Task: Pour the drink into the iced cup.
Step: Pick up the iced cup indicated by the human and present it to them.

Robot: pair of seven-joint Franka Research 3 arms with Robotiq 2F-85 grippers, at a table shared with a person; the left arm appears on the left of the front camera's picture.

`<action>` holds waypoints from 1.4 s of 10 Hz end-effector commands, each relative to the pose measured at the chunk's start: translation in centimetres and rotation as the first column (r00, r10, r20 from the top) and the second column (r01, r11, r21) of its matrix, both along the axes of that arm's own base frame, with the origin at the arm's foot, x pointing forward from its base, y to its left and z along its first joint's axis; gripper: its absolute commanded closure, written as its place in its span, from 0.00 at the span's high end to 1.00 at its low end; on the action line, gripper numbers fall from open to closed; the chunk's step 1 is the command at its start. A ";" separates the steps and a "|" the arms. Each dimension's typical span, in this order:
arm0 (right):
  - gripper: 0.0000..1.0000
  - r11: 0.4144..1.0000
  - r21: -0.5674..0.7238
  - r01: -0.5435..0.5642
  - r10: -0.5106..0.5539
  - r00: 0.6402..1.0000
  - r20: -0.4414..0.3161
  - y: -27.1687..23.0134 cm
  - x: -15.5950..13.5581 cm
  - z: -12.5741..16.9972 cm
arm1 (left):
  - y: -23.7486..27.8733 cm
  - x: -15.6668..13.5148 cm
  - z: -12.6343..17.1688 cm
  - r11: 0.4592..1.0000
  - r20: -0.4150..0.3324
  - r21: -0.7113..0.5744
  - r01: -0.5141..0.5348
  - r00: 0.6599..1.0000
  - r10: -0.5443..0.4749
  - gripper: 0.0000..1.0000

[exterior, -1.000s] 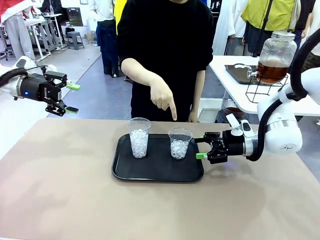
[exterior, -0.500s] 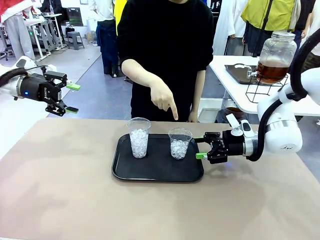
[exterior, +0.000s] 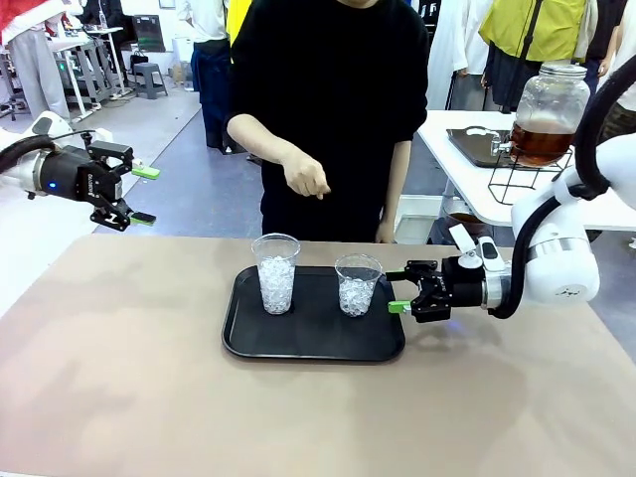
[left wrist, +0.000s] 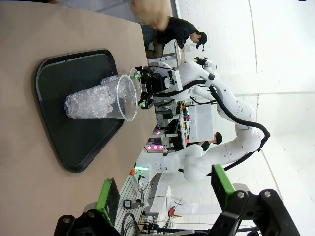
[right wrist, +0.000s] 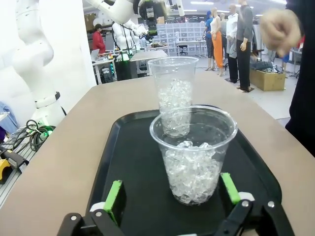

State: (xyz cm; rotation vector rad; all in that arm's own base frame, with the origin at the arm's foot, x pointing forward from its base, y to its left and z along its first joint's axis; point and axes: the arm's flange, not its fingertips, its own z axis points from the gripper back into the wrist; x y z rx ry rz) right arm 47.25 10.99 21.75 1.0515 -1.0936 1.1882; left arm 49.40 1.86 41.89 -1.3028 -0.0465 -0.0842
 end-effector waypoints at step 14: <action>1.00 0.998 -0.016 0.062 -0.062 0.998 -0.025 4.6 3.1 -3.2 | 0.0 -0.2 0.1 1.000 -0.006 -0.005 -0.008 1.000 0.008 1.00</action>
